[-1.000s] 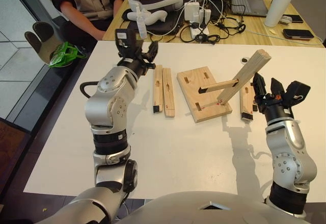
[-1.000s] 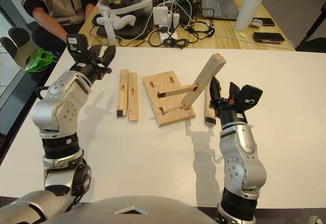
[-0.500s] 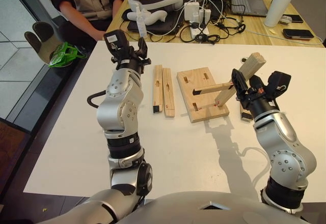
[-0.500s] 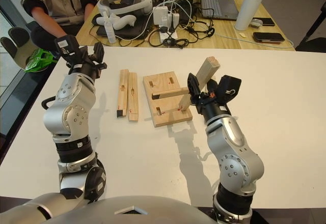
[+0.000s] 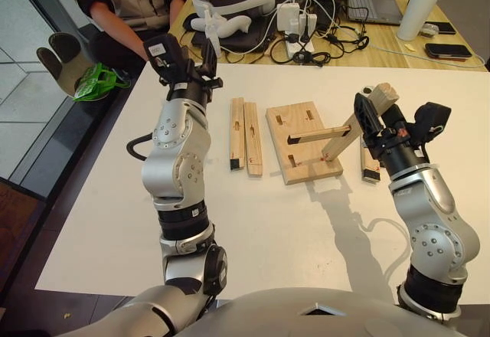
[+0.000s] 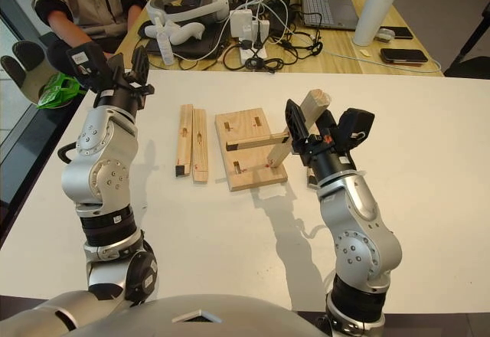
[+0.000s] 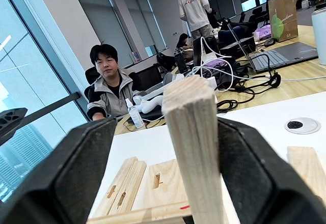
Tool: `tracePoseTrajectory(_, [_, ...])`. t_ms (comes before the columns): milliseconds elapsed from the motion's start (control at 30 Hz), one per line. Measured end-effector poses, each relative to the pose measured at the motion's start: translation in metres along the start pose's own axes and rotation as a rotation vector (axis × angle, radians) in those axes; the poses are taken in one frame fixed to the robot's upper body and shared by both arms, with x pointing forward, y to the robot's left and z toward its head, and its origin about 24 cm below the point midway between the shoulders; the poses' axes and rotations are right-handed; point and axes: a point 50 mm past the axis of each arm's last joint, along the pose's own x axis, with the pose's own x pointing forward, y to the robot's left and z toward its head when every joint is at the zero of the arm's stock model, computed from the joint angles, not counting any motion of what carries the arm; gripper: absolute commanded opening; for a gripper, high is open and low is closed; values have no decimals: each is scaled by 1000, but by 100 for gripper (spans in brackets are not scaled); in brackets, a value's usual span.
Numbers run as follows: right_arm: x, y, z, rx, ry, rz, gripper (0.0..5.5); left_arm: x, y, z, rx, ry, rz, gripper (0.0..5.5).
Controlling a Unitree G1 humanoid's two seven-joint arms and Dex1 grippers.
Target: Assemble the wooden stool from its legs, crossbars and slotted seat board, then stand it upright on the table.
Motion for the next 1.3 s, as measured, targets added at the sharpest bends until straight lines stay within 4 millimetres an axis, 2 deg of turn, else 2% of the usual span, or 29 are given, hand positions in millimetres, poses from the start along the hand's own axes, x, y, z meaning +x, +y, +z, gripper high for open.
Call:
tracePoseTrajectory(267, [2, -7, 0, -15, -19, -45, 338, 4, -4, 6, 29, -42, -24, 247])
tracePoseTrajectory(367, [-4, -6, 4, -35, -20, 21, 338, 0, 4, 4, 45, -25, -1, 247])
tracePoseTrajectory(500, [-26, -24, 10, 1, -5, 22, 338, -9, 16, -3, 57, 33, 30, 247])
tracePoseTrajectory(567, [-37, -18, 8, 21, 32, 115, 338, -11, 20, -5, 54, 49, 41, 247])
tracePoseTrajectory(600, [-51, -10, 3, 26, 98, 218, 338, -12, 22, -5, 60, 61, 45, 247])
tracePoseTrajectory(700, [-84, 0, -15, 26, 291, 361, 338, -13, 26, -9, 99, 139, 37, 247])
tracePoseTrajectory(767, [-89, 8, -18, 37, 338, 416, 338, -16, 25, -20, 106, 263, -5, 247])
tracePoseTrajectory(867, [-80, 17, -24, 29, 351, 415, 338, -23, 18, -41, 83, 509, -104, 247])
tracePoseTrajectory(967, [-50, 27, -32, -7, 346, 351, 340, -37, 5, -59, 45, 760, -249, 271])
tracePoseTrajectory(1067, [-28, 37, -41, -10, 369, 295, 340, -44, -2, -61, 63, 838, -296, 314])
tracePoseTrajectory(1233, [-23, 42, -44, 18, 374, 269, 340, -50, -16, -70, 70, 907, -315, 325])
tracePoseTrajectory(1300, [-23, 48, -38, 105, 343, 317, 340, -51, -23, -75, 86, 928, -321, 325])
